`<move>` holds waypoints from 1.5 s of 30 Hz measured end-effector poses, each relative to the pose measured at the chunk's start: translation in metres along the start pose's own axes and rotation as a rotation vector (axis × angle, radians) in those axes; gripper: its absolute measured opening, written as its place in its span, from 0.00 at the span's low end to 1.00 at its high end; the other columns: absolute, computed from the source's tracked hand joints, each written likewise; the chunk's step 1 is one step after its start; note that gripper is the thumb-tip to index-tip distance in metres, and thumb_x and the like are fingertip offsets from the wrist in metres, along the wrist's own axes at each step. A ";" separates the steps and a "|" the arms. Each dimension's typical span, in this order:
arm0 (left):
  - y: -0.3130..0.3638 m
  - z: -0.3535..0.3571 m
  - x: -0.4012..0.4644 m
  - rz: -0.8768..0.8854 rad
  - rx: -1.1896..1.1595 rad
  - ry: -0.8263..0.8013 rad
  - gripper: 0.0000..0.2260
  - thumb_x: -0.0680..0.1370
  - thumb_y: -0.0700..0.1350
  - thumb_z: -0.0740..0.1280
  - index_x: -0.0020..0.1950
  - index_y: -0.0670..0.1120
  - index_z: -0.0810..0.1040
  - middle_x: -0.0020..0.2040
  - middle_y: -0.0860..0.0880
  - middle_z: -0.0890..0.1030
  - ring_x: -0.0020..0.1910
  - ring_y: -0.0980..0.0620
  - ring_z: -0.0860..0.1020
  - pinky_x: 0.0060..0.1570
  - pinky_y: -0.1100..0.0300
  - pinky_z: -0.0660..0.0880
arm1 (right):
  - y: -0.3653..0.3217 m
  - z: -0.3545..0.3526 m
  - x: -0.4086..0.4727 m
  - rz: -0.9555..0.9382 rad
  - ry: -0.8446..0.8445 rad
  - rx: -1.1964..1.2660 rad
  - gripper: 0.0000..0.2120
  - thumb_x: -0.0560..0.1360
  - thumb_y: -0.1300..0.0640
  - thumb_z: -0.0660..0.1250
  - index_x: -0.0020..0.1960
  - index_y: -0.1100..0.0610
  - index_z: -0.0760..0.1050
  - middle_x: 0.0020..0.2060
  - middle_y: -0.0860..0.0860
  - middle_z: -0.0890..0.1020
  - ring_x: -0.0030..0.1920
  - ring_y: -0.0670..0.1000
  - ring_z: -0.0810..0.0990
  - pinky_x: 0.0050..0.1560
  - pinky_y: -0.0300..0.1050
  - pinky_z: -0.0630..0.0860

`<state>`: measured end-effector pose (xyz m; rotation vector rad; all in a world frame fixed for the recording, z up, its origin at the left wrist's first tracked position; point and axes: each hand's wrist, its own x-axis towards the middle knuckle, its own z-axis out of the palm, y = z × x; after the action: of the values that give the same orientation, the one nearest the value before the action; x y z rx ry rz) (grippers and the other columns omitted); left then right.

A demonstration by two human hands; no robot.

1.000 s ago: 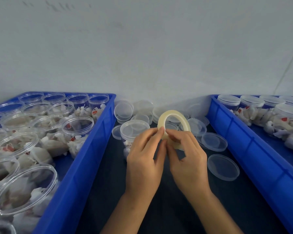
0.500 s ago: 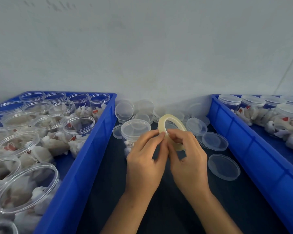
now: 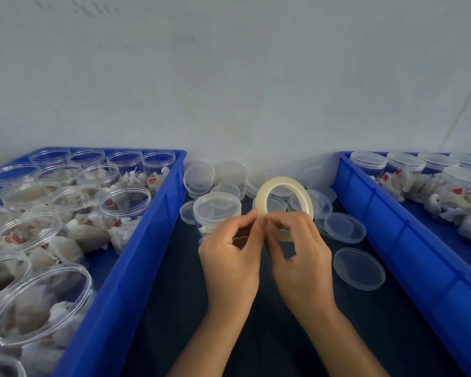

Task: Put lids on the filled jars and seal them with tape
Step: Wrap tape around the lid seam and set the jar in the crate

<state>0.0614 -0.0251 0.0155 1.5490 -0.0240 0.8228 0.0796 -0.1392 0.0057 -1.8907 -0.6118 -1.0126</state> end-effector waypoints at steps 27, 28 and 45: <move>0.015 -0.001 0.010 -0.499 -0.442 -0.020 0.07 0.78 0.44 0.75 0.49 0.40 0.88 0.43 0.44 0.88 0.41 0.50 0.87 0.41 0.61 0.83 | 0.001 0.001 0.000 -0.085 0.007 0.004 0.17 0.78 0.67 0.75 0.60 0.50 0.78 0.53 0.41 0.81 0.54 0.40 0.80 0.54 0.30 0.75; 0.014 -0.001 0.010 -0.500 -0.439 -0.021 0.06 0.79 0.44 0.75 0.49 0.41 0.88 0.43 0.44 0.88 0.41 0.50 0.88 0.41 0.62 0.83 | 0.001 0.000 0.000 -0.081 0.004 0.005 0.17 0.78 0.66 0.75 0.60 0.50 0.78 0.53 0.41 0.81 0.54 0.40 0.80 0.54 0.30 0.75; 0.012 -0.006 0.013 -0.341 -0.267 -0.087 0.04 0.81 0.38 0.73 0.49 0.44 0.87 0.41 0.46 0.88 0.41 0.47 0.88 0.42 0.61 0.84 | 0.002 -0.003 0.003 -0.042 -0.001 0.024 0.15 0.77 0.68 0.76 0.58 0.54 0.79 0.52 0.41 0.81 0.54 0.37 0.80 0.52 0.29 0.75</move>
<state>0.0623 -0.0157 0.0323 1.2886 0.0632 0.4616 0.0816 -0.1432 0.0081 -1.8648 -0.6636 -1.0263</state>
